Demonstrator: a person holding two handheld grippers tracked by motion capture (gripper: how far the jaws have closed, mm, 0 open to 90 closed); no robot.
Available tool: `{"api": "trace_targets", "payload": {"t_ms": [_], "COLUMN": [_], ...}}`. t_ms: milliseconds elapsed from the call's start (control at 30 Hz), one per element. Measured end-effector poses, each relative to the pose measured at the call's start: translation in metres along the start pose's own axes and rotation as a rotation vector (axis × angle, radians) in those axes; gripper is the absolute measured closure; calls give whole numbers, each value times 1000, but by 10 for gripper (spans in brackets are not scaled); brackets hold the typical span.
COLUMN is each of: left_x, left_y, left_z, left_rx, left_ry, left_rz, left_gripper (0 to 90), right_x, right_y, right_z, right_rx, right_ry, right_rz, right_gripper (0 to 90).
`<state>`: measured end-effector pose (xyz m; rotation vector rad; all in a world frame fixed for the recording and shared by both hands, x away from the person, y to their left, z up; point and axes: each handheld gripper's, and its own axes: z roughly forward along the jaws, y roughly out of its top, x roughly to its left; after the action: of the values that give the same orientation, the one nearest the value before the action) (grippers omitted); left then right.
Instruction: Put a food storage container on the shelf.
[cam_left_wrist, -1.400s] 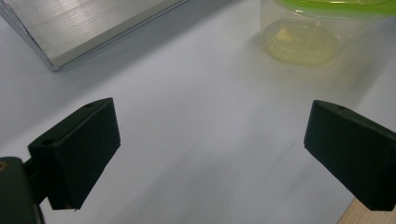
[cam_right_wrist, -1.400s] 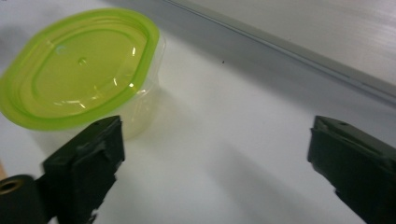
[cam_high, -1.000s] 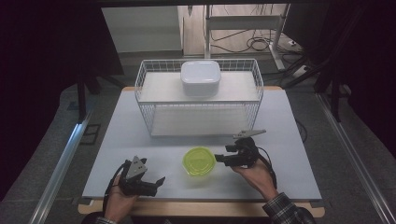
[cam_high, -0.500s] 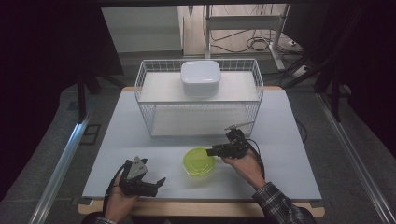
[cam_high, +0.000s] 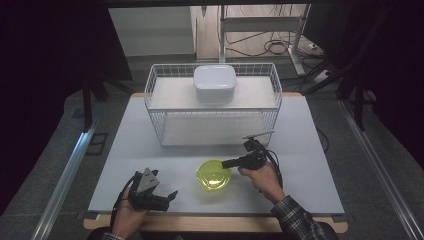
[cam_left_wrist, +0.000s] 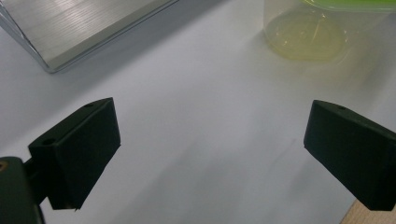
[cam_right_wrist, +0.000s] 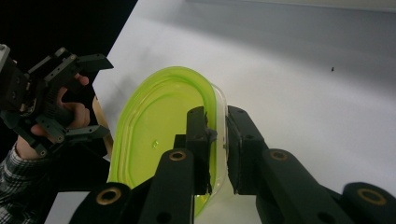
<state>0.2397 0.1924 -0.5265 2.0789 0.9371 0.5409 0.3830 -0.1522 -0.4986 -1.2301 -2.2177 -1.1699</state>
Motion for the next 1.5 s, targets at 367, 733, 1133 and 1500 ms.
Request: {"api": "trace_targets", "payload": {"t_ms": [367, 733, 1133, 1500], "left_x": [0, 0, 0, 0], "left_y": [0, 1, 1, 1], "left_z": [0, -2, -1, 0], "left_rx": [-1, -12, -11, -5], "left_ry": [2, 4, 1, 1], "left_rz": [3, -5, -5, -1], "left_gripper": [33, 33, 33, 33], "right_x": [2, 17, 41, 60], "right_y": [-3, 5, 28, 52], "right_z": [-9, -33, -65, -88], "right_rx": [-38, -114, -186, -240], "right_ry": [20, 64, 75, 87], "right_rz": [32, 26, 0, -32], "right_gripper": [817, 817, 817, 817]}}
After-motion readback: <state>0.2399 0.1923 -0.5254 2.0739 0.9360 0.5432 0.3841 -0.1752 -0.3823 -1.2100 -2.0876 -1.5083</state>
